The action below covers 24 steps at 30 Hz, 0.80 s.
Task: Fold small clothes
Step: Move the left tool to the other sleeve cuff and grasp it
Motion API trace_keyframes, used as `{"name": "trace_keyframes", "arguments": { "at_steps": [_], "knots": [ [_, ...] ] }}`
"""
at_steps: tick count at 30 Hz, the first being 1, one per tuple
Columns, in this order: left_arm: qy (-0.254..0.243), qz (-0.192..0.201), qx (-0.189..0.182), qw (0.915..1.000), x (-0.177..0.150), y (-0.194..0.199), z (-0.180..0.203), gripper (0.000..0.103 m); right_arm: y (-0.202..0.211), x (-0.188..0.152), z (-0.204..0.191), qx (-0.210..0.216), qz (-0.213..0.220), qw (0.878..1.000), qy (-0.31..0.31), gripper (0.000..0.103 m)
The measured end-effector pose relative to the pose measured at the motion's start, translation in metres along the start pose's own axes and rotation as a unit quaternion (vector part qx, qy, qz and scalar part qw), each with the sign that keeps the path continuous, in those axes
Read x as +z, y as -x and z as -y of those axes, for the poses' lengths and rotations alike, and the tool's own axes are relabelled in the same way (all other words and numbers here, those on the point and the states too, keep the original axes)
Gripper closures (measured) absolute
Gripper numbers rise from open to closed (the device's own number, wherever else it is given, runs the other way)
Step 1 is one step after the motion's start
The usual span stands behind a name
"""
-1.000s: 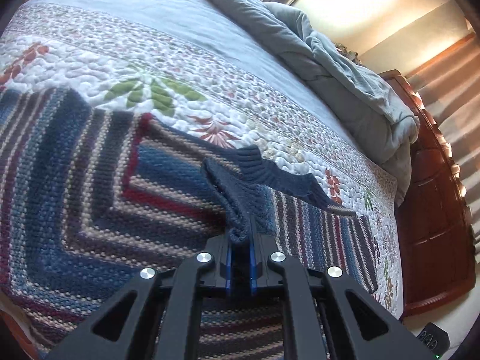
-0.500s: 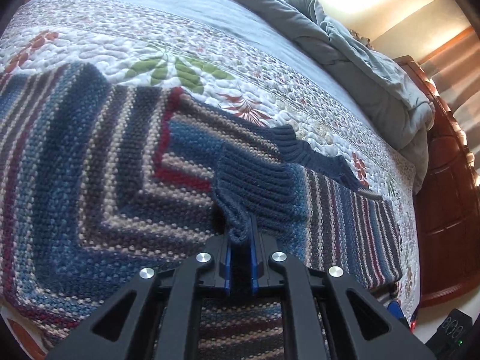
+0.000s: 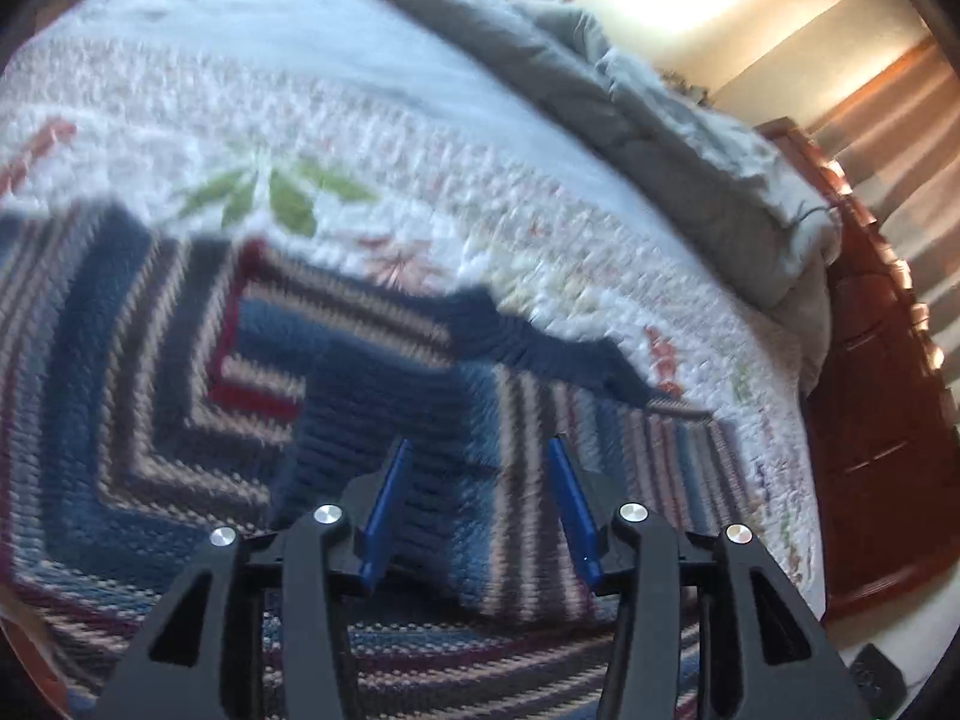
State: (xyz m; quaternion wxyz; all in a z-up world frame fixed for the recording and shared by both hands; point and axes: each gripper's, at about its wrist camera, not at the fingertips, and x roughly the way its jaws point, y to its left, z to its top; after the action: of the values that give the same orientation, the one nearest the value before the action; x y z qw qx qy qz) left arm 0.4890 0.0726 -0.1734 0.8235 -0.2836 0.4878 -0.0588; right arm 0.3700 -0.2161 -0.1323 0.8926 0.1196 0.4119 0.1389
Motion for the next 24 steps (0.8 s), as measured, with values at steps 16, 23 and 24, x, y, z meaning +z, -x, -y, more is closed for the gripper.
{"name": "trace_keyframes", "arguments": {
  "at_steps": [16,23,24],
  "knots": [
    [0.047,0.171,0.055,0.9826,-0.096,0.131,-0.090,0.012,0.006,-0.016,-0.039,0.046,-0.012,0.997,0.057,0.015],
    [0.094,0.175,0.030,0.9797,-0.103,0.142,-0.133,0.006,0.049,0.017,-0.191,0.096,-0.002,0.969,0.230,0.012],
    [0.096,0.180,0.031,0.9783,-0.100,0.144,-0.139,0.006,0.055,0.023,-0.230,0.106,0.005,0.956,0.274,0.011]
  ]
}}
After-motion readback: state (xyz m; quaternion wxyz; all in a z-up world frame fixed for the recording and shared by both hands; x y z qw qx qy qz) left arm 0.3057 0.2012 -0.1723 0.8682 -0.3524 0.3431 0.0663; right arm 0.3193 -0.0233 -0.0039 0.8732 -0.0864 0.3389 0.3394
